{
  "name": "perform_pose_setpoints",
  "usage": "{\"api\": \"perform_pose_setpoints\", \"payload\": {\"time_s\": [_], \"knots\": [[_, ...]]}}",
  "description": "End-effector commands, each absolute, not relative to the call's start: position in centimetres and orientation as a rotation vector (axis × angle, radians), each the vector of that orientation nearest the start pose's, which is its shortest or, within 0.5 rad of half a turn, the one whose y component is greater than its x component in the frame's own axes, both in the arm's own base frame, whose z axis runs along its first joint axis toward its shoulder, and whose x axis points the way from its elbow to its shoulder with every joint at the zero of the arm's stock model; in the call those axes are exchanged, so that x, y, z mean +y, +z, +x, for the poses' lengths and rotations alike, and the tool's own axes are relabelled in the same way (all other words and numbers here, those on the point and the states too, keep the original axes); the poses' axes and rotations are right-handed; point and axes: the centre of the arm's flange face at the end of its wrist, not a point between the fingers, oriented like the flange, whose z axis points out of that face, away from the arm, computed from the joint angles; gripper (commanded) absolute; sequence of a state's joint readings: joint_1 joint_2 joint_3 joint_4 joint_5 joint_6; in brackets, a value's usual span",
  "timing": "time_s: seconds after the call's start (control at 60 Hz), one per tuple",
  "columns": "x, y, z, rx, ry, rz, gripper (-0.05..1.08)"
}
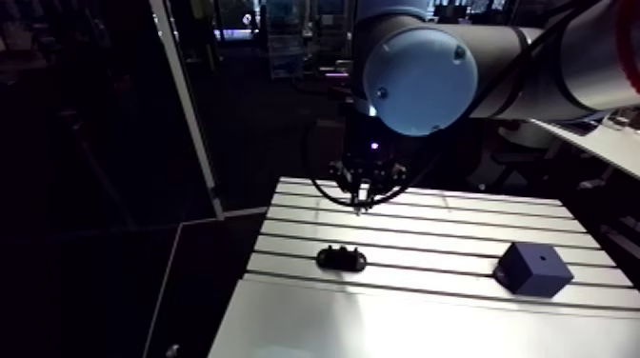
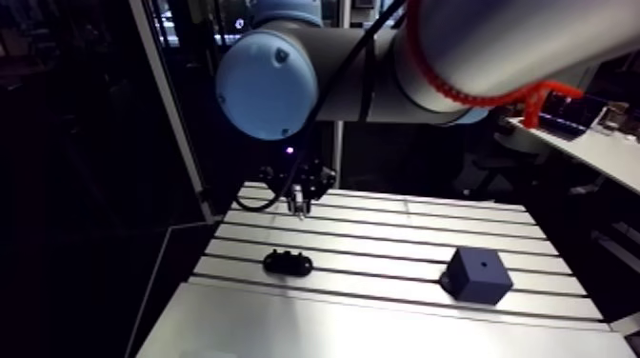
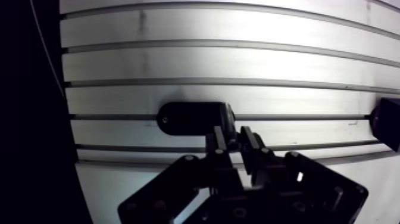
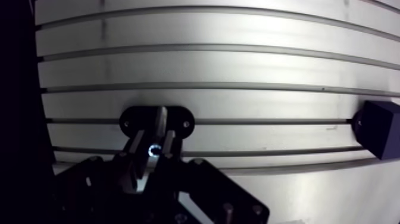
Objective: Pick up the M10 bolt and insert it into the hole until fully seated.
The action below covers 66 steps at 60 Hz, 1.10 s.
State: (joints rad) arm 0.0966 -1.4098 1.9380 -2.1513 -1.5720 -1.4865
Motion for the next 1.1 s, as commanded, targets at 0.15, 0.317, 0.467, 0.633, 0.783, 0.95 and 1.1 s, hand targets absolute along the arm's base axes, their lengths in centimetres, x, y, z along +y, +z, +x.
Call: {"api": "perform_pose_setpoints", "payload": {"time_s": [0.15,0.317,0.467,0.633,0.783,0.95,1.1], "knots": [[-14.6,35.4,-51.7,3.187,0.002,0.016,1.08],[-13.0,38.6,-52.3,3.120,0.001,0.010,1.08],[-12.1,41.2,-52.9,3.067,0.001,0.005,1.08],[-9.5,42.4,-53.7,3.031,-0.008,-0.022,1.08],[-4.5,42.2,-54.2,2.992,-0.033,0.009,1.08],[-1.9,41.5,-54.7,2.944,-0.051,0.029,1.08],[0.8,41.9,-54.7,2.919,-0.046,0.040,1.08]]}}
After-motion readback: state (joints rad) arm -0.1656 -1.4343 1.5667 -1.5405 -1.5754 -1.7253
